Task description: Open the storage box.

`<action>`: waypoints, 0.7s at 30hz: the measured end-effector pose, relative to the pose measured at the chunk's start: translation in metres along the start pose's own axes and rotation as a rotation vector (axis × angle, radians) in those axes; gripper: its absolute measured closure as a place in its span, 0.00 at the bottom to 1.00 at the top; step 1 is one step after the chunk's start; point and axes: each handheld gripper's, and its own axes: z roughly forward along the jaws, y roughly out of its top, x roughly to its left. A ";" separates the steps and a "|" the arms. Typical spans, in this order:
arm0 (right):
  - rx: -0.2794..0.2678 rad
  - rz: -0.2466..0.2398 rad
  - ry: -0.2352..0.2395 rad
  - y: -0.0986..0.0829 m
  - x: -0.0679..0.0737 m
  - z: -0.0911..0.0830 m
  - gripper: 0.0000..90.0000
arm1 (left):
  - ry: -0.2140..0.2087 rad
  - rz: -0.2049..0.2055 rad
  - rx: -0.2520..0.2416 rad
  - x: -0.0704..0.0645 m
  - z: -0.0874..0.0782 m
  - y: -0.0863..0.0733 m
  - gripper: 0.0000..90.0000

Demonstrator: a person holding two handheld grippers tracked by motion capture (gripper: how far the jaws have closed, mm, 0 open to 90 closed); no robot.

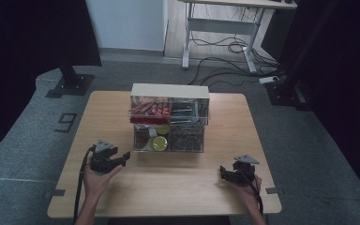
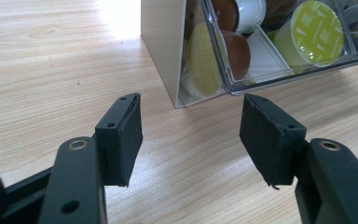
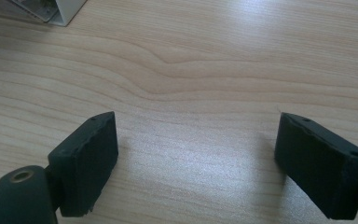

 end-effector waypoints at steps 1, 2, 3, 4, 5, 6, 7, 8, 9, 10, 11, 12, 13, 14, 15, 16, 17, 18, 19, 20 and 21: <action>0.000 0.000 0.000 0.000 0.000 0.000 0.15 | 0.000 0.000 0.001 0.000 0.000 0.000 0.44; 0.000 0.000 0.000 0.000 0.000 0.000 0.15 | -0.001 0.000 0.004 -0.001 0.000 0.000 0.45; 0.000 0.000 0.001 0.000 0.000 0.000 0.15 | -0.002 0.001 0.005 -0.001 0.000 0.000 0.45; 0.000 0.001 0.001 0.000 0.000 0.000 0.15 | -0.003 0.002 0.006 -0.001 0.000 0.000 0.45; 0.000 0.001 0.001 0.000 0.000 0.000 0.15 | -0.003 0.002 0.006 -0.001 0.000 0.000 0.45; -0.001 -0.001 0.001 0.000 0.000 0.000 0.16 | -0.006 0.006 0.005 -0.002 -0.001 0.001 0.45; -0.001 -0.001 0.002 0.000 0.000 0.000 0.16 | -0.009 0.007 0.000 -0.003 -0.002 0.002 0.45; -0.001 -0.001 0.002 0.000 0.000 0.000 0.16 | -0.017 0.006 -0.002 -0.003 -0.004 0.004 0.45; -0.001 -0.001 0.003 0.000 0.000 0.000 0.16 | -0.026 0.006 -0.009 -0.004 -0.007 0.006 0.45; -0.001 -0.001 0.002 0.000 0.000 0.000 0.16 | -0.031 0.006 -0.020 -0.004 -0.011 0.008 0.45; -0.001 -0.001 0.002 0.000 0.000 0.000 0.16 | -0.031 0.006 -0.020 -0.004 -0.011 0.008 0.45; -0.001 -0.001 0.003 0.000 0.000 0.000 0.16 | -0.023 0.010 -0.041 -0.005 -0.018 0.013 0.45; -0.001 -0.001 0.003 0.000 0.000 0.000 0.16 | -0.023 0.010 -0.041 -0.005 -0.018 0.013 0.45; -0.001 -0.003 0.004 0.000 0.000 0.000 0.16 | -0.030 -0.001 -0.064 -0.003 -0.025 0.019 0.45; -0.002 -0.004 0.005 0.000 0.000 0.000 0.16 | -0.030 -0.001 -0.064 -0.003 -0.025 0.019 0.46; -0.002 -0.004 0.006 0.000 0.000 0.000 0.16 | -0.038 -0.005 -0.071 -0.003 -0.029 0.024 0.46; -0.002 -0.004 0.006 0.000 0.000 0.000 0.16 | -0.031 -0.006 -0.078 -0.002 -0.031 0.027 0.46; -0.001 -0.004 0.006 0.000 0.000 0.000 0.16 | -0.031 -0.008 -0.083 -0.002 -0.033 0.030 0.46; -0.002 -0.004 0.006 0.000 0.000 0.000 0.16 | -0.031 -0.009 -0.088 -0.001 -0.035 0.033 0.47; -0.002 -0.004 0.006 0.000 0.000 0.000 0.16 | -0.031 -0.009 -0.091 0.000 -0.037 0.037 0.47; -0.002 -0.004 0.005 0.000 0.000 0.000 0.16 | -0.031 -0.009 -0.091 0.000 -0.037 0.037 0.47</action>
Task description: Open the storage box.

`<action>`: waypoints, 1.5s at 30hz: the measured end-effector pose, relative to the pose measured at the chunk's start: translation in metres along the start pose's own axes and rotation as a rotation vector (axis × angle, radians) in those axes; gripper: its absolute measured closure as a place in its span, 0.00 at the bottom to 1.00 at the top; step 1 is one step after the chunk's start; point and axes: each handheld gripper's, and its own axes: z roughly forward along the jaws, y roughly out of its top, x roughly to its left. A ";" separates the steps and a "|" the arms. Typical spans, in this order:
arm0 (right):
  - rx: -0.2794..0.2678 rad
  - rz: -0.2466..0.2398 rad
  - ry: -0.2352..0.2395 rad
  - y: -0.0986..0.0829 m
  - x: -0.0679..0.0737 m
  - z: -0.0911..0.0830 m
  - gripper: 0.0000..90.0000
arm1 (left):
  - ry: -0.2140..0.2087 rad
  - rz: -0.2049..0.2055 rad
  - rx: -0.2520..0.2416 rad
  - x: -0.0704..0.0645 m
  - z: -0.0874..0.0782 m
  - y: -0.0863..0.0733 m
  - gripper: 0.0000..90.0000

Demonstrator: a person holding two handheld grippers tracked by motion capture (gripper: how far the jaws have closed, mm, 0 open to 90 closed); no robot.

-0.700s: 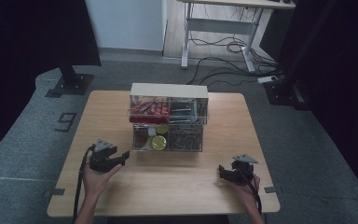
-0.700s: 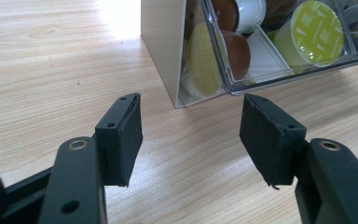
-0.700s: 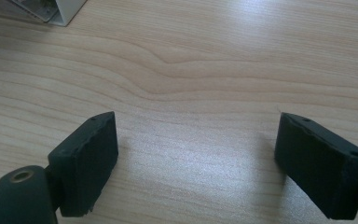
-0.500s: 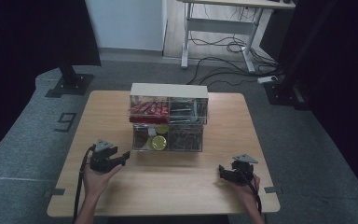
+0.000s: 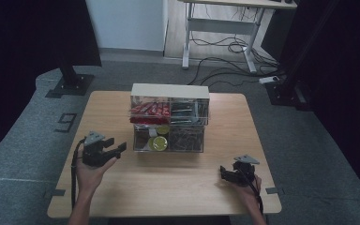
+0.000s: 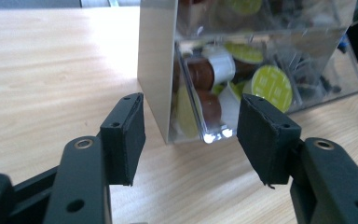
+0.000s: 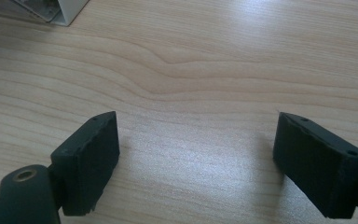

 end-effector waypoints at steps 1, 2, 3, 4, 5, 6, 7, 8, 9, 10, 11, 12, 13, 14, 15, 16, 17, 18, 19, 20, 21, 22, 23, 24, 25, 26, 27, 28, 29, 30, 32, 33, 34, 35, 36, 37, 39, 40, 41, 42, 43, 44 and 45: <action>0.000 0.000 0.000 0.000 0.000 0.000 0.16 | 0.000 0.002 -0.009 0.001 -0.004 0.008 0.47; 0.000 0.002 -0.001 0.000 0.000 0.000 0.16 | -0.006 0.002 -0.019 0.000 -0.006 0.013 0.47; -0.001 0.000 -0.001 0.000 0.000 0.000 0.16 | -0.010 0.002 -0.029 -0.001 -0.007 0.018 0.46; -0.001 0.000 -0.001 0.000 0.000 0.000 0.16 | -0.010 0.002 -0.029 -0.001 -0.007 0.018 0.46; -0.001 0.001 -0.001 0.000 0.000 0.000 0.16 | -0.010 0.010 -0.044 -0.003 -0.010 0.027 0.46; 0.000 0.000 -0.001 0.000 0.000 0.000 0.16 | -0.010 0.010 -0.044 -0.003 -0.010 0.027 0.46; -0.001 0.000 -0.001 0.000 0.000 0.000 0.16 | -0.014 0.015 -0.054 -0.005 -0.011 0.037 0.46; -0.001 0.000 -0.001 0.000 0.000 0.000 0.16 | -0.014 0.015 -0.054 -0.005 -0.011 0.037 0.46; -0.001 0.000 -0.001 0.000 0.000 0.000 0.16 | -0.015 0.020 -0.058 -0.006 -0.012 0.041 0.46; -0.001 0.001 -0.001 0.000 0.000 0.000 0.16 | -0.013 0.031 -0.065 -0.009 -0.012 0.049 0.46; -0.001 0.000 -0.001 0.000 0.000 0.000 0.16 | -0.013 0.031 -0.065 -0.009 -0.012 0.049 0.46; -0.001 0.000 -0.001 0.000 0.000 0.000 0.16 | -0.011 0.035 -0.065 -0.010 -0.012 0.052 0.46; -0.001 0.000 -0.001 0.000 0.000 0.000 0.16 | -0.011 0.041 -0.062 -0.011 -0.010 0.057 0.46; -0.001 0.001 -0.001 0.000 0.000 0.000 0.16 | -0.010 0.044 -0.061 -0.012 -0.009 0.059 0.46; -0.001 0.001 0.000 0.000 0.000 0.000 0.16 | -0.009 0.047 -0.059 -0.012 -0.009 0.061 0.46; -0.001 0.000 0.000 0.000 0.000 0.000 0.16 | -0.009 0.047 -0.059 -0.012 -0.009 0.061 0.46; -0.001 0.001 0.000 0.000 0.000 0.000 0.16 | -0.008 0.050 -0.056 -0.013 -0.008 0.063 0.46; -0.001 0.001 0.000 0.000 0.000 0.000 0.16 | -0.008 0.053 -0.055 -0.014 -0.008 0.064 0.46; -0.001 0.001 0.000 0.000 0.000 0.000 0.16 | -0.009 0.055 -0.056 -0.014 -0.009 0.066 0.46; 0.000 0.001 0.000 0.000 0.000 0.000 0.16 | -0.007 0.057 -0.059 -0.015 -0.010 0.067 0.46; -0.001 0.001 0.000 0.000 0.000 0.000 0.16 | -0.006 0.061 -0.059 -0.015 -0.010 0.069 0.46; -0.001 0.001 0.000 0.000 0.000 0.000 0.16 | -0.006 0.061 -0.059 -0.015 -0.010 0.069 0.46; 0.000 0.000 0.000 0.000 0.000 0.000 0.16 | -0.004 0.071 -0.059 -0.017 -0.012 0.073 0.46; 0.000 0.000 0.000 0.000 0.000 0.000 0.16 | -0.003 0.076 -0.057 -0.018 -0.012 0.074 0.46; 0.000 0.000 0.000 0.000 0.000 0.000 0.16 | -0.003 0.076 -0.057 -0.018 -0.012 0.074 0.46; 0.000 0.001 0.001 0.000 0.000 0.000 0.16 | -0.003 0.084 -0.052 -0.020 -0.011 0.077 0.45; 0.000 0.000 0.001 0.000 0.000 0.000 0.16 | -0.003 0.088 -0.050 -0.021 -0.011 0.079 0.45; 0.000 0.000 0.001 0.000 0.000 0.000 0.16 | -0.002 0.091 -0.047 -0.022 -0.010 0.080 0.45; 0.000 0.000 0.001 0.000 0.000 0.000 0.16 | 0.001 0.093 -0.044 -0.022 -0.009 0.081 0.45; -0.001 0.000 0.001 0.000 0.000 0.000 0.16 | 0.002 0.092 -0.043 -0.022 -0.009 0.082 0.45; -0.001 0.000 0.000 0.000 0.000 0.000 0.16 | 0.003 0.091 -0.041 -0.021 -0.008 0.083 0.45; 0.000 0.002 0.001 0.000 0.000 0.000 0.16 | 0.004 0.089 -0.039 -0.021 -0.006 0.084 0.45; 0.000 0.002 0.001 0.000 0.000 0.000 0.16 | 0.004 0.089 -0.039 -0.021 -0.006 0.084 0.45; -0.001 0.000 0.001 0.000 0.000 0.000 0.16 | 0.006 0.089 -0.038 -0.021 -0.006 0.085 0.45; -0.001 0.000 0.001 0.000 0.000 0.000 0.16 | 0.006 0.089 -0.038 -0.021 -0.006 0.085 0.45; -0.001 0.000 0.001 0.000 0.000 0.000 0.16 | 0.006 0.090 -0.038 -0.020 -0.006 0.086 0.45; -0.001 0.000 0.001 0.000 0.000 0.000 0.16 | 0.009 0.089 -0.039 -0.021 -0.006 0.087 0.45; 0.001 -0.001 0.002 0.000 0.000 0.000 0.16 | 0.010 0.091 -0.039 -0.020 -0.006 0.088 0.45; 0.001 0.000 0.002 0.000 0.000 0.000 0.16 | 0.011 0.092 -0.037 -0.020 -0.005 0.089 0.45; 0.001 0.000 0.002 0.000 0.000 0.000 0.16 | 0.011 0.092 -0.034 -0.020 -0.005 0.089 0.45; 0.001 0.000 0.002 0.000 0.000 0.000 0.16 | 0.010 0.094 -0.032 -0.021 -0.004 0.090 0.45; 0.001 0.000 0.002 0.000 0.000 0.000 0.16 | 0.010 0.094 -0.032 -0.021 -0.004 0.091 0.45; 0.001 0.000 0.002 0.000 0.000 0.000 0.16 | 0.010 0.094 -0.032 -0.021 -0.004 0.091 0.45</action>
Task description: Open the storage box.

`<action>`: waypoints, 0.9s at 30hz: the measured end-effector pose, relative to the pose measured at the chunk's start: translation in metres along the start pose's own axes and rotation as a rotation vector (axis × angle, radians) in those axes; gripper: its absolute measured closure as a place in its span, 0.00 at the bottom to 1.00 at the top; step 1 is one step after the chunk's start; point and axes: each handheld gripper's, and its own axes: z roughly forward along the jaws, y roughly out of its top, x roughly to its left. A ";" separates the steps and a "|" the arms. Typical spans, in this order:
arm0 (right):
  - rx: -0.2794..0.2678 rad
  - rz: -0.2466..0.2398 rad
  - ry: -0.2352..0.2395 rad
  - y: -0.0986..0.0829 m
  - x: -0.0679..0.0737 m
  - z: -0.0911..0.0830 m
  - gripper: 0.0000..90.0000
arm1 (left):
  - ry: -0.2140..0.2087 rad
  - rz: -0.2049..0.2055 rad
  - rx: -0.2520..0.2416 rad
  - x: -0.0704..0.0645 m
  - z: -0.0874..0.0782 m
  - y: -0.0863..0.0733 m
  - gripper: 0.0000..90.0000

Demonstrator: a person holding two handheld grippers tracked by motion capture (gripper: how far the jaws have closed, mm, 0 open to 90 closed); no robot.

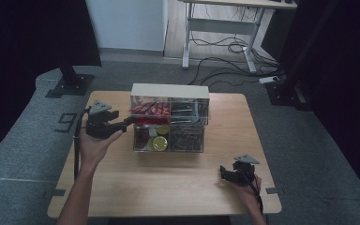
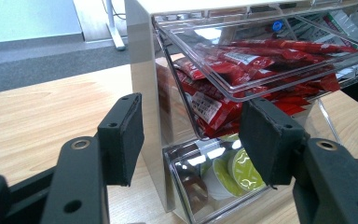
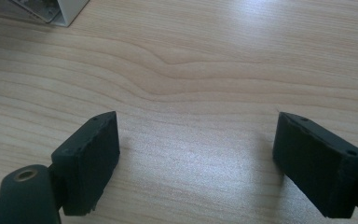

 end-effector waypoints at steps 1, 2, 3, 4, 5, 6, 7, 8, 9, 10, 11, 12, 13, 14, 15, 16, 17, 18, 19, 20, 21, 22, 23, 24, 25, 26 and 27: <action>0.000 0.000 0.000 0.000 0.000 0.000 0.16 | 0.001 0.003 0.000 -0.001 0.000 0.002 0.45; 0.000 0.000 0.000 0.000 0.000 0.000 0.16 | 0.000 0.004 -0.003 -0.001 0.000 0.003 0.45; 0.000 0.000 0.000 0.000 0.000 0.000 0.16 | 0.000 0.004 -0.003 -0.001 0.000 0.003 0.45; 0.000 0.000 0.000 0.000 0.000 0.000 0.16 | 0.001 0.006 -0.004 -0.001 0.000 0.005 0.45; 0.000 0.000 0.000 0.000 0.000 0.000 0.16 | 0.001 0.006 -0.004 -0.001 0.000 0.005 0.45; 0.000 0.000 0.000 0.000 0.000 0.000 0.16 | 0.002 0.006 -0.008 -0.002 -0.001 0.008 0.45; -0.001 0.001 0.000 0.000 0.000 0.000 0.16 | 0.002 0.006 -0.008 -0.002 -0.001 0.008 0.45; -0.001 0.001 0.000 0.000 0.000 0.000 0.16 | 0.003 0.010 -0.012 -0.002 -0.002 0.012 0.45; -0.001 0.001 0.000 0.000 0.000 0.000 0.16 | 0.003 0.010 -0.012 -0.002 -0.002 0.012 0.45; 0.000 0.000 0.000 0.000 0.000 0.000 0.16 | 0.006 0.013 -0.013 -0.003 -0.002 0.015 0.45; 0.000 0.000 0.000 0.000 0.000 0.000 0.16 | 0.006 0.013 -0.013 -0.003 -0.002 0.015 0.45; -0.001 -0.001 0.000 0.000 0.000 0.000 0.16 | 0.005 0.013 -0.012 -0.003 -0.002 0.016 0.45; -0.001 -0.002 0.000 0.000 0.000 0.000 0.17 | 0.007 0.014 -0.015 -0.003 -0.001 0.019 0.45; -0.001 -0.001 0.000 0.000 0.000 0.000 0.17 | 0.008 0.014 -0.016 -0.003 -0.001 0.020 0.45; -0.001 -0.001 0.000 0.000 0.000 0.000 0.17 | 0.008 0.014 -0.016 -0.003 -0.001 0.020 0.45; -0.001 -0.002 -0.001 0.000 -0.001 0.000 0.17 | 0.010 0.015 -0.017 -0.003 -0.002 0.022 0.45; -0.001 -0.002 -0.001 0.000 -0.001 0.000 0.17 | 0.010 0.015 -0.017 -0.003 -0.002 0.022 0.45; -0.001 -0.002 0.000 0.000 -0.001 0.000 0.17 | 0.011 0.015 -0.018 -0.003 -0.001 0.024 0.45; -0.001 -0.002 0.000 0.000 -0.001 0.000 0.17 | 0.011 0.015 -0.018 -0.003 -0.001 0.024 0.45; -0.002 -0.003 0.000 0.000 -0.001 0.000 0.17 | 0.012 0.016 -0.020 -0.003 -0.001 0.026 0.45; -0.002 -0.004 -0.001 0.000 -0.001 0.000 0.17 | 0.012 0.014 -0.019 -0.003 -0.001 0.028 0.45; -0.002 -0.003 -0.001 0.000 -0.001 0.000 0.17 | 0.012 0.014 -0.022 -0.002 -0.001 0.029 0.45; -0.002 -0.003 -0.001 0.000 -0.001 0.000 0.17 | 0.012 0.014 -0.022 -0.002 -0.001 0.029 0.45; -0.002 -0.004 -0.001 0.000 -0.001 0.000 0.17 | 0.009 0.009 -0.025 -0.002 -0.001 0.031 0.45; -0.002 -0.004 -0.001 0.000 -0.001 0.000 0.17 | 0.009 0.009 -0.025 -0.002 -0.001 0.031 0.45; -0.002 -0.002 -0.001 0.000 -0.001 0.000 0.17 | 0.009 0.008 -0.027 -0.001 0.000 0.033 0.45; -0.002 -0.002 -0.001 0.000 -0.001 0.000 0.17 | 0.009 0.008 -0.027 -0.001 0.000 0.033 0.45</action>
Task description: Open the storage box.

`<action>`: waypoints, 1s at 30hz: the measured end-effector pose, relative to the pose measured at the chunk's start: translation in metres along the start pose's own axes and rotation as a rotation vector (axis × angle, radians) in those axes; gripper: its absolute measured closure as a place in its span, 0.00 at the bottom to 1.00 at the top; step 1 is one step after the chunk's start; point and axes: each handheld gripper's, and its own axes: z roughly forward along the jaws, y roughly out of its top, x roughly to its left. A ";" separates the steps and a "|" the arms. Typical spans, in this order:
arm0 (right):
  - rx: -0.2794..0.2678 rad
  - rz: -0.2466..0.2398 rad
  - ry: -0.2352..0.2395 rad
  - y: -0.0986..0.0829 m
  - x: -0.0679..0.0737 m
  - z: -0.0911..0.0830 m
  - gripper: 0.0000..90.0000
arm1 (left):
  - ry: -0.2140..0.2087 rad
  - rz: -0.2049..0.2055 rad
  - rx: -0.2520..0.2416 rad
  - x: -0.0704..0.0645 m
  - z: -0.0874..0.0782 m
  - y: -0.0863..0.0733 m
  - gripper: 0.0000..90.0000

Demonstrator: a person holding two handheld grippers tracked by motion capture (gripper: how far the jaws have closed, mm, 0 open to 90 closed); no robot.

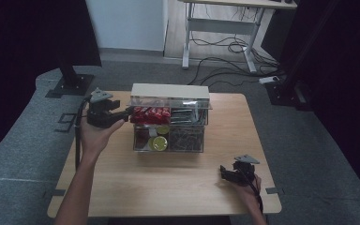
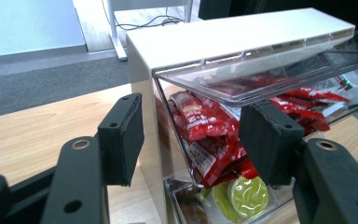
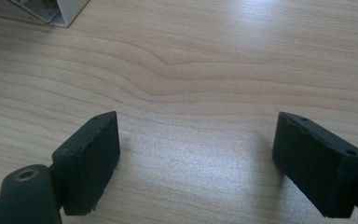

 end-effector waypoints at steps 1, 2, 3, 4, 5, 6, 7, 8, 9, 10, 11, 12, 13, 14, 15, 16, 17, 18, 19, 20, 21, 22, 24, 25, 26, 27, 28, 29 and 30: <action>0.000 -0.001 0.001 0.000 0.000 0.000 0.17 | 0.001 0.001 -0.001 0.000 0.001 0.002 0.45; 0.000 -0.001 0.001 0.000 0.000 0.000 0.17 | 0.001 0.001 -0.001 0.000 0.001 0.002 0.45; 0.000 0.000 0.001 0.000 0.000 0.000 0.17 | 0.003 0.000 -0.002 0.000 0.001 0.003 0.45; -0.001 0.000 0.000 0.000 0.000 0.000 0.17 | 0.006 0.000 -0.005 0.000 0.002 0.005 0.45; -0.001 0.000 0.000 0.000 0.000 0.000 0.17 | 0.006 -0.002 -0.007 0.000 0.002 0.005 0.45; -0.001 0.000 0.000 0.000 0.000 0.000 0.17 | 0.006 -0.002 -0.007 0.000 0.002 0.005 0.45; 0.000 0.000 0.001 0.000 0.000 0.000 0.17 | 0.007 -0.002 -0.008 0.000 0.002 0.006 0.45; 0.000 0.000 0.001 0.000 0.000 0.000 0.17 | 0.007 -0.003 -0.009 0.000 0.003 0.007 0.45; 0.000 0.000 0.001 0.000 0.000 0.000 0.17 | 0.009 -0.004 -0.010 0.000 0.003 0.008 0.45; 0.000 0.000 0.001 0.000 0.000 0.000 0.17 | 0.009 -0.004 -0.010 0.000 0.003 0.008 0.45; 0.000 0.000 0.002 0.000 -0.001 0.000 0.17 | 0.012 -0.001 -0.011 0.000 0.003 0.009 0.45; 0.000 0.000 0.002 0.000 -0.001 0.000 0.17 | 0.012 -0.001 -0.011 0.000 0.003 0.009 0.45; 0.000 0.000 0.002 0.000 -0.001 0.000 0.17 | 0.012 -0.002 -0.012 0.000 0.003 0.010 0.45; 0.000 0.000 0.002 0.000 -0.001 0.000 0.17 | 0.012 -0.002 -0.012 0.000 0.003 0.010 0.45; 0.000 0.000 0.002 0.000 -0.001 0.000 0.17 | 0.010 -0.005 -0.013 0.000 0.003 0.011 0.45; 0.000 0.000 0.001 0.000 -0.001 0.000 0.17 | 0.010 -0.005 -0.013 0.000 0.003 0.011 0.45; 0.000 0.000 0.001 0.000 -0.001 0.000 0.17 | 0.010 -0.005 -0.013 0.000 0.003 0.011 0.45; 0.000 0.000 0.001 0.000 -0.001 0.000 0.17 | 0.011 -0.004 -0.013 0.000 0.003 0.011 0.45; 0.000 0.000 0.001 0.000 -0.001 0.000 0.17 | 0.011 -0.003 -0.013 0.000 0.003 0.011 0.45; -0.001 0.000 0.001 0.000 -0.001 0.000 0.17 | 0.011 -0.003 -0.013 0.000 0.003 0.012 0.45; -0.001 0.000 0.000 0.000 -0.001 0.000 0.18 | 0.011 -0.003 -0.012 0.000 0.003 0.012 0.45; -0.003 0.000 0.000 0.000 -0.001 0.000 0.19 | 0.010 -0.002 -0.013 0.000 0.003 0.012 0.45; -0.009 -0.006 0.001 0.000 0.000 0.000 0.23 | 0.009 -0.003 -0.013 0.000 0.003 0.012 0.45; -0.014 -0.010 0.004 0.000 0.000 -0.001 0.26 | 0.008 -0.002 -0.013 -0.001 0.003 0.012 0.45; -0.014 -0.010 0.004 0.000 0.000 -0.001 0.26 | 0.008 -0.002 -0.013 -0.001 0.003 0.012 0.45; -0.018 -0.009 0.007 0.000 0.001 -0.001 0.31 | 0.008 -0.002 -0.013 -0.001 0.004 0.012 0.45; -0.018 -0.009 0.007 0.000 0.001 -0.001 0.31 | 0.008 -0.002 -0.013 -0.001 0.004 0.012 0.45; -0.019 -0.011 0.016 0.002 0.002 -0.002 0.35 | 0.009 -0.002 -0.012 -0.001 0.004 0.012 0.45; -0.027 -0.010 0.020 0.003 0.003 -0.003 0.36 | 0.009 -0.001 -0.012 -0.001 0.004 0.012 0.45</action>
